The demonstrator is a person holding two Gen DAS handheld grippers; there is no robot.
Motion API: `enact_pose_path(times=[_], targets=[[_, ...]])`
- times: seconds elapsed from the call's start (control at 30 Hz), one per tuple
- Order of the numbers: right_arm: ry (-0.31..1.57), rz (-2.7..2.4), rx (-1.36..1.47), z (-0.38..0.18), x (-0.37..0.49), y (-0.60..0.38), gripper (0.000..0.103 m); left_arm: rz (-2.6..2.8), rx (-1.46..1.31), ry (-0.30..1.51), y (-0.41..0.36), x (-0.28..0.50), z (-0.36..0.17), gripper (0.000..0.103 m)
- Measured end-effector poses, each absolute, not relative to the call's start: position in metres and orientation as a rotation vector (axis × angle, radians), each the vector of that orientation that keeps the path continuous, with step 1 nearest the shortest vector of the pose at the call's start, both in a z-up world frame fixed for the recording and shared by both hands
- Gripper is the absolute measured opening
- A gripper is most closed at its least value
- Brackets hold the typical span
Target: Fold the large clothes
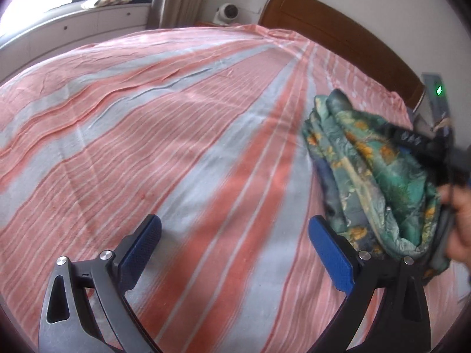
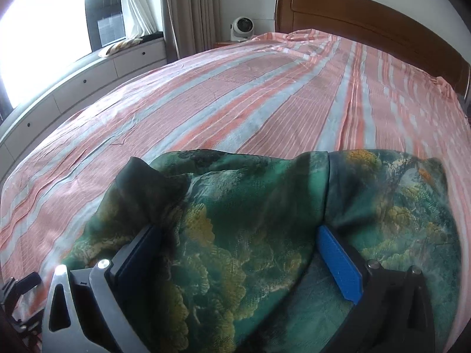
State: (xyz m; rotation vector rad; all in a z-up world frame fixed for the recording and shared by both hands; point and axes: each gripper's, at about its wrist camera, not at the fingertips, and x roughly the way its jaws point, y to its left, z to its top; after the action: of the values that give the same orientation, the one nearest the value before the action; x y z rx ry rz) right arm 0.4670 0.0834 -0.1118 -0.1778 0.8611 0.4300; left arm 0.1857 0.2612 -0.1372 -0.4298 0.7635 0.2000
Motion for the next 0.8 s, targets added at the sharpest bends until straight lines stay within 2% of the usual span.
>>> enact_pose_path(times=[0.1, 0.23, 0.3, 0.57, 0.7, 0.8], targets=[[0.867, 0.409, -0.208, -0.074, 0.458, 0.08, 0.102, 0.213, -0.397, 0.771, 0.259, 0.184, -0.14, 0.1], [0.766, 0.42, -0.205, -0.022, 0.414, 0.067, 0.102, 0.224, -0.392, 0.773, 0.258, 0.182, -0.14, 0.1], [0.752, 0.443, -0.218, -0.013, 0.388, 0.062, 0.102, 0.23, -0.389, 0.775, 0.257, 0.18, -0.139, 0.1], [0.827, 0.467, -0.288, -0.067, 0.304, 0.033, 0.102, 0.237, -0.359, 0.777, 0.252, 0.184, -0.142, 0.1], [0.768, 0.455, -0.171, -0.055, 0.27, -0.009, 0.102, 0.024, -0.609, 0.668, 0.27, 0.177, -0.112, 0.099], [0.754, 0.409, -0.102, -0.053, 0.254, -0.051, 0.102, -0.272, -0.771, 0.642, 0.271, 0.206, -0.078, 0.099]])
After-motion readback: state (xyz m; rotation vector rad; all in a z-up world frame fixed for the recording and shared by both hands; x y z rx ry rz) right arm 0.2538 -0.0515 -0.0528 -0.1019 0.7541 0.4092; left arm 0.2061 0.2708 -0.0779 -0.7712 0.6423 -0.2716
